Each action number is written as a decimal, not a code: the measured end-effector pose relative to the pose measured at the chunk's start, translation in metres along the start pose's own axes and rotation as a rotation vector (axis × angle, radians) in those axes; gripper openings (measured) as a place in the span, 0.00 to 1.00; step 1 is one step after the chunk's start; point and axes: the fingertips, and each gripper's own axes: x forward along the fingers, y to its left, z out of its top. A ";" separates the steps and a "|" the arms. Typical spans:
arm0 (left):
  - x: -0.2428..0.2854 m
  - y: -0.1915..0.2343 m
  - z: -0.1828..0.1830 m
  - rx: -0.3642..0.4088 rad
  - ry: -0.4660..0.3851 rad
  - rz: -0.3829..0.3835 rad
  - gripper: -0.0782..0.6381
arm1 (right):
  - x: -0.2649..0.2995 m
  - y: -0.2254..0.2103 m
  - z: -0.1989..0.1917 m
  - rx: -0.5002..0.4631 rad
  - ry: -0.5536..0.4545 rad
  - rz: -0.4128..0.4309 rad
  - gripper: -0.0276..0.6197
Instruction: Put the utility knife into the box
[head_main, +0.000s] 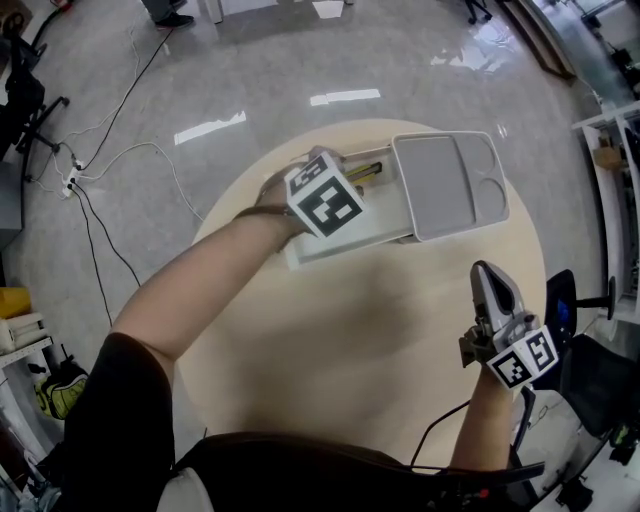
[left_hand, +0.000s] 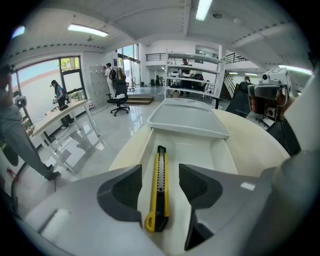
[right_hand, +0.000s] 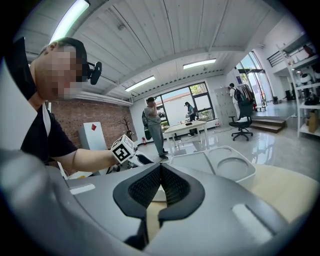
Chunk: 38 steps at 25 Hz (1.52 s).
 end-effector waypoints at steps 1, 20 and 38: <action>-0.004 0.002 0.003 -0.002 -0.020 0.008 0.43 | 0.000 0.001 0.002 0.002 -0.003 -0.001 0.06; -0.151 -0.029 0.057 -0.122 -0.553 0.016 0.11 | -0.047 0.032 0.027 -0.001 -0.047 -0.027 0.06; -0.370 -0.122 -0.017 -0.402 -0.834 -0.053 0.10 | -0.175 0.126 0.076 -0.013 -0.119 -0.058 0.06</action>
